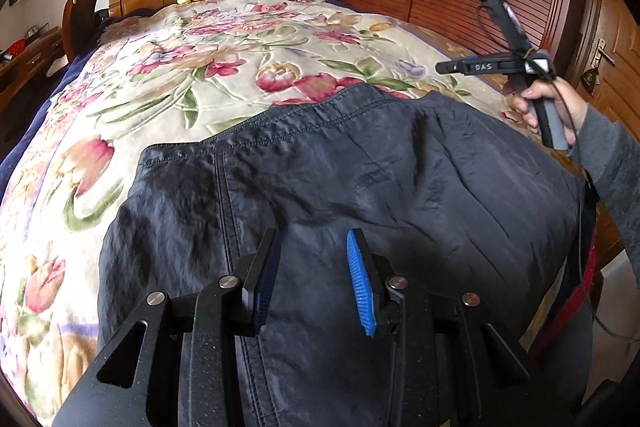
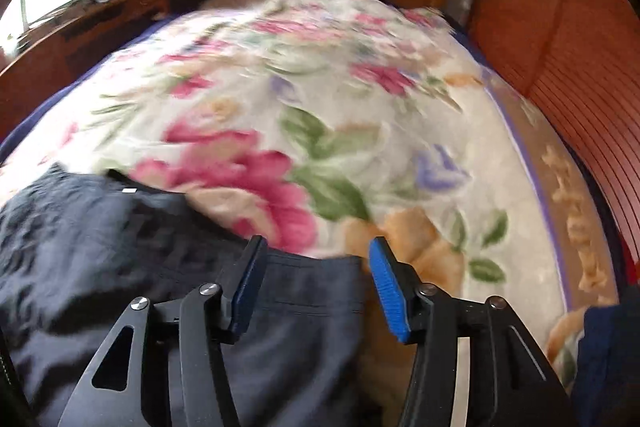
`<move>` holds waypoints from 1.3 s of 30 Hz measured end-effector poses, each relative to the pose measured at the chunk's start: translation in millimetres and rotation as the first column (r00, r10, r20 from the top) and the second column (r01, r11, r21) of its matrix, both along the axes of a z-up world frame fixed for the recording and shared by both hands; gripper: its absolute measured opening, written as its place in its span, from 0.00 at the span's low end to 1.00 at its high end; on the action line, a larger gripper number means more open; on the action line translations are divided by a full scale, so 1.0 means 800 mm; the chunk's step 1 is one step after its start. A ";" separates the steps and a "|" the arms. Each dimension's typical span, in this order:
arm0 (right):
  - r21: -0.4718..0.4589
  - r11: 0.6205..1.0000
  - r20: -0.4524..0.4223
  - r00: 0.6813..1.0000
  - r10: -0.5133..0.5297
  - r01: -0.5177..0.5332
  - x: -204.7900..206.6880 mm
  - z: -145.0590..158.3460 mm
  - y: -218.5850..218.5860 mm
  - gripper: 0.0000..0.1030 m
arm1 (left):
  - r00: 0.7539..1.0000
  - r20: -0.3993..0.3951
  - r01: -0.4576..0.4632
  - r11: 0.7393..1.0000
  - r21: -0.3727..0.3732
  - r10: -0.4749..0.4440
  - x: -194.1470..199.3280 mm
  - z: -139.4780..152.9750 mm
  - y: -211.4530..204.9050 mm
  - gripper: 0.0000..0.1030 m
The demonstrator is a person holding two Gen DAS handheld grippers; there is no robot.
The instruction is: Fold large clothes
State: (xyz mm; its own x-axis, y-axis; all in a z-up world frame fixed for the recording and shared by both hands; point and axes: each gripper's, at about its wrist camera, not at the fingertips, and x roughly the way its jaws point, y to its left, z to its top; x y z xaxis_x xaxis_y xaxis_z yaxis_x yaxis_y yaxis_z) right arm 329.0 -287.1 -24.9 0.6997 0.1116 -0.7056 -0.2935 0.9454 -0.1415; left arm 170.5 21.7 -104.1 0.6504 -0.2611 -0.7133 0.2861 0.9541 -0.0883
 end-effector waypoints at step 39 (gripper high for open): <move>0.055 0.982 -0.131 0.974 0.184 -0.178 -0.144 -0.048 0.093 0.51 | 0.997 0.004 0.071 0.996 -0.053 -0.071 -0.037 -0.001 -0.054 0.34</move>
State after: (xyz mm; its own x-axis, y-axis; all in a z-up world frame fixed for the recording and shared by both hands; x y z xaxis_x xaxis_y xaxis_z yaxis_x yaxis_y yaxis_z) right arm 213.4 -212.8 -63.4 0.5639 0.2599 -0.7838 -0.4737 0.8793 -0.0492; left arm 140.6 -21.7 -105.0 0.6301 -0.3441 -0.6961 0.3534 0.9253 -0.1375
